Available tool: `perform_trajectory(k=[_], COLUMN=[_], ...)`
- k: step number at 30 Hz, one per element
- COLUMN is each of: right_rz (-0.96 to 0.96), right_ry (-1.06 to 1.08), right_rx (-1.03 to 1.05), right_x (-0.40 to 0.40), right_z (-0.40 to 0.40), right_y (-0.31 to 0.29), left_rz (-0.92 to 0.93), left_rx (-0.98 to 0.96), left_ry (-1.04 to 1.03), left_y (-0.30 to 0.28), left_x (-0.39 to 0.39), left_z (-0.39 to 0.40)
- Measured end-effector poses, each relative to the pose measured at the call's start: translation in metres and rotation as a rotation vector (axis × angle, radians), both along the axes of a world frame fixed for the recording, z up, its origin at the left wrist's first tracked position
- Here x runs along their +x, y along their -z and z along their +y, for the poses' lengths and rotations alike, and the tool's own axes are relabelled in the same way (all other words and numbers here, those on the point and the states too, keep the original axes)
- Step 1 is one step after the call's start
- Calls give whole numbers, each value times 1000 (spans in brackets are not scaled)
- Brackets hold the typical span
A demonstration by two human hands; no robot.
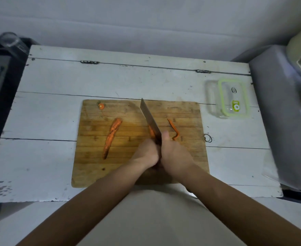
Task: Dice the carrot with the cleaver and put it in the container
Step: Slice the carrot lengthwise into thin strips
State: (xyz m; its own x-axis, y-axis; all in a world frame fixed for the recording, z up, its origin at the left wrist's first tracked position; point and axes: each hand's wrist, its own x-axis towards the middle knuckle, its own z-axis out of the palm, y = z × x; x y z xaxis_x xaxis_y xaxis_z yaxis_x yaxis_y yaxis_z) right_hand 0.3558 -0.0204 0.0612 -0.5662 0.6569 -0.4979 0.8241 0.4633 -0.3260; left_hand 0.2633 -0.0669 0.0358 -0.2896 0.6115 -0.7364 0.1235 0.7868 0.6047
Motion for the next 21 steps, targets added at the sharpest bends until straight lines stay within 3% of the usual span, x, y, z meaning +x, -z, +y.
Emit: perform_trajectory(k=[8,13,15,18,21], right_rz=[133,279,341,473,585], right_ry=[122,140,213,442,611], right_rx=[31,13,-44,-277,-486], right_x=[52,63,64,65,71], right_z=[19,28,32,41,51], right_y=[1,-2,-4,-8,-14], left_rz=[-68,-75,173,716,908], left_rx=[-110,-54,92,396,658], left_ry=[-53,-65,26,398,877], left_y=[6,-2,2,17,26], left_x=[9,-2,-14,-33,-49], left_z=[3,-12,-21,-24,-12])
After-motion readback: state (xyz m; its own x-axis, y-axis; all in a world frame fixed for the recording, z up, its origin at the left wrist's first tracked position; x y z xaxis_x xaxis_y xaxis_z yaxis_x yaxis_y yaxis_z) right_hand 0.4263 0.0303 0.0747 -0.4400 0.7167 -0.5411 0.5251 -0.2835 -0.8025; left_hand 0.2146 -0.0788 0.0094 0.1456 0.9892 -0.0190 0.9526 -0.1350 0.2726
